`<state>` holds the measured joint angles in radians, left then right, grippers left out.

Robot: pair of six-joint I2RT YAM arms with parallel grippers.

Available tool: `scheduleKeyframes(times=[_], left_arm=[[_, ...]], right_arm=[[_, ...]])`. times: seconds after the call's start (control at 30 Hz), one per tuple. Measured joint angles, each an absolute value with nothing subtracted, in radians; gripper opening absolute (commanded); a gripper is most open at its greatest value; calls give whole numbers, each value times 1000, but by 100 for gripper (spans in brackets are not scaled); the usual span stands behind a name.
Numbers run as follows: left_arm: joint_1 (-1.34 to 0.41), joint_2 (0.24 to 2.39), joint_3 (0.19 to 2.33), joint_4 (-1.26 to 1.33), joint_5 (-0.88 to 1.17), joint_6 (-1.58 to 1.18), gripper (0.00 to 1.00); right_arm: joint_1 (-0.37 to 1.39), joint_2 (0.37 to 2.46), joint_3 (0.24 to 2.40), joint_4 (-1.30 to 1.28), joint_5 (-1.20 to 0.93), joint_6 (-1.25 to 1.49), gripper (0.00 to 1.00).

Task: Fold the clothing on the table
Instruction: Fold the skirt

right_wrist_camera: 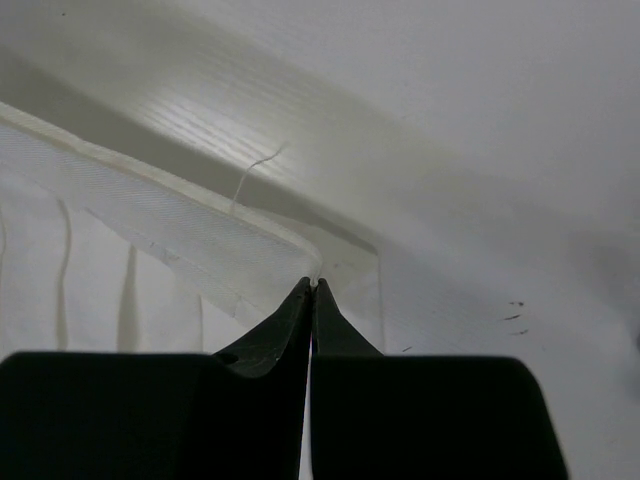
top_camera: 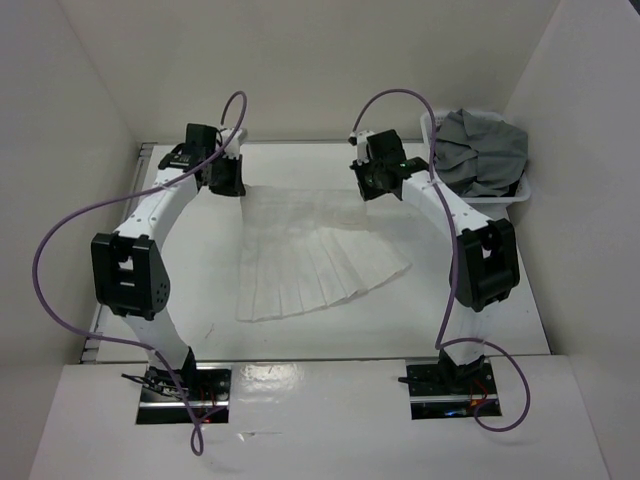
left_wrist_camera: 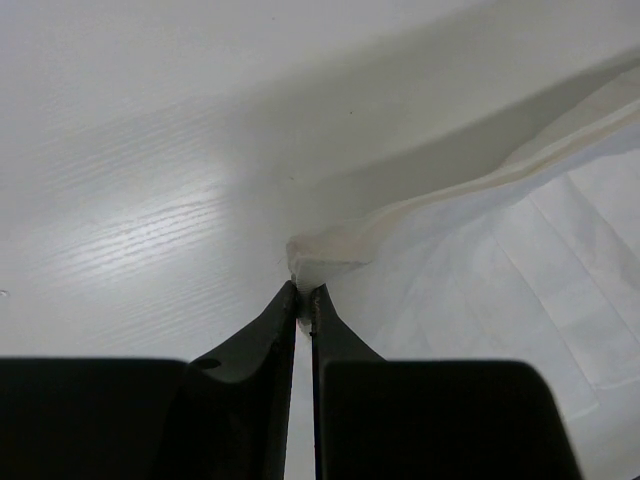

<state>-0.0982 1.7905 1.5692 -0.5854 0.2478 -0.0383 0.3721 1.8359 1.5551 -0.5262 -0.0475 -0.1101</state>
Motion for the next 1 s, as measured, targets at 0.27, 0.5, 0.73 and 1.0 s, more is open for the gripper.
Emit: scheduleKeyframes(times=[0.27,0.5,0.73,1.0], left_arm=[[-123,1742,1626,-552,220,6,0],[-147,1731,1591,-484,196,48,0],[-189,1658,1440,-446,171,101,0],[-193,1484,1337,-442,213,182,0]], right_arm=[[358,1844,1618,-491,-1,-122,0],[354,1845,1647,-444,53,-129,0],[353,1832,1576,-408,75,-159,0],[363,1711,1468,-432,-1,-232,0]])
